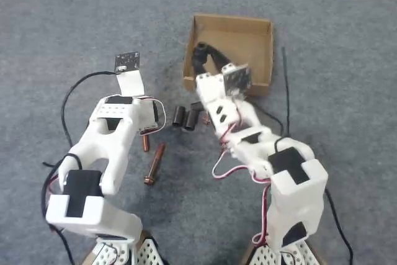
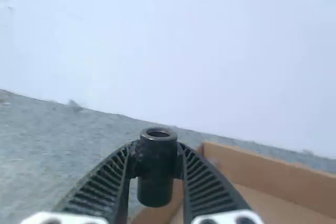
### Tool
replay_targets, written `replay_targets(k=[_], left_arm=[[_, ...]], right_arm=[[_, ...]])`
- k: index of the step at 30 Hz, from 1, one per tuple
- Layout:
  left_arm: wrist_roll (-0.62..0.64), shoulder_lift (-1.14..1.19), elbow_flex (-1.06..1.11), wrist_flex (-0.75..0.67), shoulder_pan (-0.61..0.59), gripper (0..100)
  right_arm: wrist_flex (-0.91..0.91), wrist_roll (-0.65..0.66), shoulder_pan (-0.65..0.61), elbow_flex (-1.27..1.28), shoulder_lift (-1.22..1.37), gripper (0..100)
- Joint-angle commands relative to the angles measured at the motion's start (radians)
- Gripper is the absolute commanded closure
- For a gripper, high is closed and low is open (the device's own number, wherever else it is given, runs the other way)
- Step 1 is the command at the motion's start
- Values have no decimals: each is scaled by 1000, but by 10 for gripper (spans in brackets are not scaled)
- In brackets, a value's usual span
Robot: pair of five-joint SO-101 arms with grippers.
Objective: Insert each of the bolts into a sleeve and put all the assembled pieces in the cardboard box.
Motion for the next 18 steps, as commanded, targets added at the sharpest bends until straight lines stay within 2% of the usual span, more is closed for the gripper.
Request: replay_targets(k=[1,5,10,18], left_arm=[[9,-75,-7,-46,-9,988],[9,-75,-7,-46,-9,988],[9,-75,-7,-46,-9,988],[9,-75,-5,-46,-9,988]], right_arm=[[-188,75,-47,83,-22,992],[-360,176,-104,229,-22,992],[-553,198,-168,394,-22,992],[-665,198,-220,591,-24,992]])
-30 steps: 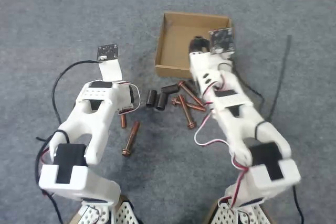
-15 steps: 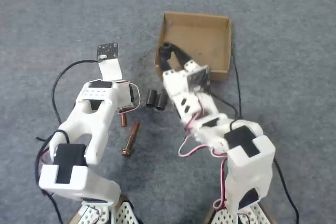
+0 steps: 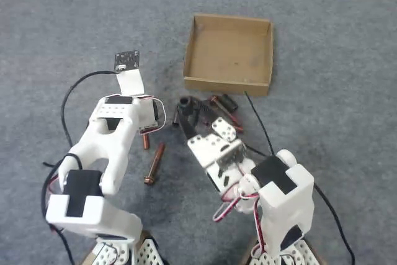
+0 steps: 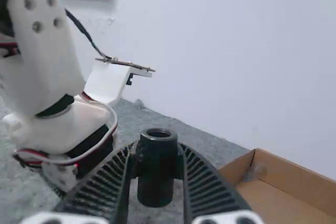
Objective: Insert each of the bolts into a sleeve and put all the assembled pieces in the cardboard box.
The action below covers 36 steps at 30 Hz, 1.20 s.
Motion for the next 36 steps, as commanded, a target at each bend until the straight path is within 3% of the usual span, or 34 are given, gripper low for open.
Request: replay_targets(k=[1,12,19,31,36], left_arm=[[9,-75,-5,-25,-9,988],[9,-75,-5,-26,-8,988],[9,-84,-12,-37,-5,988],[9,-236,-13,-350,2,988],[9,-388,-5,-377,2,988]], right_arm=[[-39,12,-18,57,-22,992],[-39,-20,-97,305,-214,992],[-22,-91,-88,316,-260,992],[-22,-94,-90,313,-259,992],[-22,-94,-90,313,-259,992]])
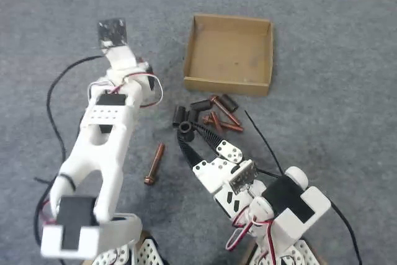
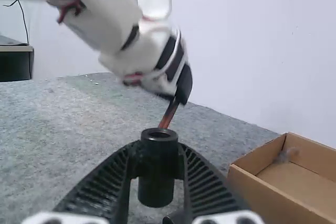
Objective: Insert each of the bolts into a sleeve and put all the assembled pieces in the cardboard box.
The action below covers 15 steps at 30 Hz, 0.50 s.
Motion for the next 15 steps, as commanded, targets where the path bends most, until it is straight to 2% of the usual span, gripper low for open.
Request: replay_targets(k=[1,5,12,15], left_arm=[[9,-199,4,-55,3,988],[9,-348,102,-135,34,988],[9,-703,403,-281,176,988],[9,-856,498,-299,226,988]], right_arm=[[-15,-14,-1,28,-47,992],[-15,-15,-1,28,-47,992],[-15,-15,-1,28,-47,992],[-15,-15,-1,29,-47,992]])
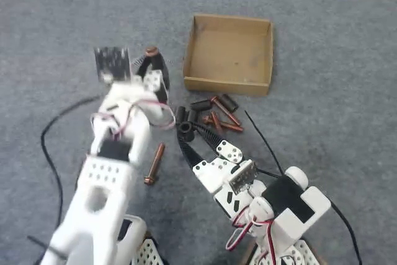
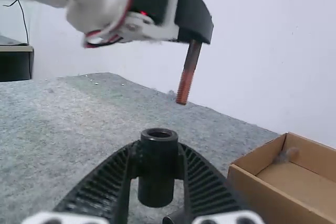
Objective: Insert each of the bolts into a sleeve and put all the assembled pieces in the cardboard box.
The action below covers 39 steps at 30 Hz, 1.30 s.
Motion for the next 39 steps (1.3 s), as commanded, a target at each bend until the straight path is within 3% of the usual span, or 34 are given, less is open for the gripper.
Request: replay_targets(k=[1,18,39], left_arm=[[9,-285,104,-58,74,988],[9,-850,268,373,269,988],[6,-908,429,376,269,988]], right_arm=[[-15,-15,-1,29,-47,992],[-18,-15,4,32,-50,992],[-22,-15,45,29,-59,992]])
